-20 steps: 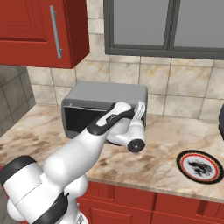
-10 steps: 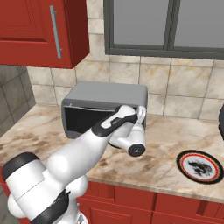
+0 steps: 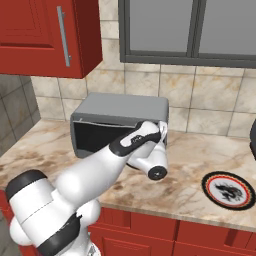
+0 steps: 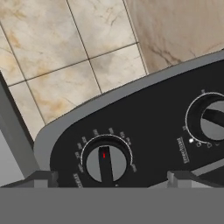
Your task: Pull the toaster oven rack outwards. Pick up the baguette from the plate and place it on the toaster oven rack. Close the toaster oven door fully and set the temperature to the lowest setting.
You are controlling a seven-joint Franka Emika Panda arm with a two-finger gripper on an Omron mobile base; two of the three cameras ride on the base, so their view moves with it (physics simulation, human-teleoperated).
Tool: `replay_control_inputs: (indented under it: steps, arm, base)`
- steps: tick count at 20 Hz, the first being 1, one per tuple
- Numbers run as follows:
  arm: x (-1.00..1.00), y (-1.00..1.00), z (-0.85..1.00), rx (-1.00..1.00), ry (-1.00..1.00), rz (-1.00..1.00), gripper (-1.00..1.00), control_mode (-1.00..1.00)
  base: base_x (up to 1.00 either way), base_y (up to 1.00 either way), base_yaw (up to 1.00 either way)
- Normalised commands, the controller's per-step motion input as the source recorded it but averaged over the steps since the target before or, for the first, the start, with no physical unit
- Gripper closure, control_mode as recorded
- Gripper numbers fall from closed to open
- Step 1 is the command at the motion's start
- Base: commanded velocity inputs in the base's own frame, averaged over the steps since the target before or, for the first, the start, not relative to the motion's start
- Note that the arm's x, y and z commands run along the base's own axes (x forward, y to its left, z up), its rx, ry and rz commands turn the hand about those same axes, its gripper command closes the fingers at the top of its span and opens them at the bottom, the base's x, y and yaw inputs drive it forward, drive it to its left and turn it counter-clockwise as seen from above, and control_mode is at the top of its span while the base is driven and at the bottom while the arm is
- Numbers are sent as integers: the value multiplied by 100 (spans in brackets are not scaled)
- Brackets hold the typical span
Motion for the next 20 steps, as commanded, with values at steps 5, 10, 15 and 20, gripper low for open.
replay_control_inputs:
  steps: [5,10,15,20]
  arm:
    - [17,0,0,0,0,0,-100,-100]
    - [9,-8,0,0,0,0,-100,-100]
    - [0,-7,0,0,-1,0,-100,-100]
    - [0,-1,0,0,0,0,-100,-100]
  base:
    - [0,0,0]
    - [0,0,0]
    - [0,0,0]
    - [0,0,0]
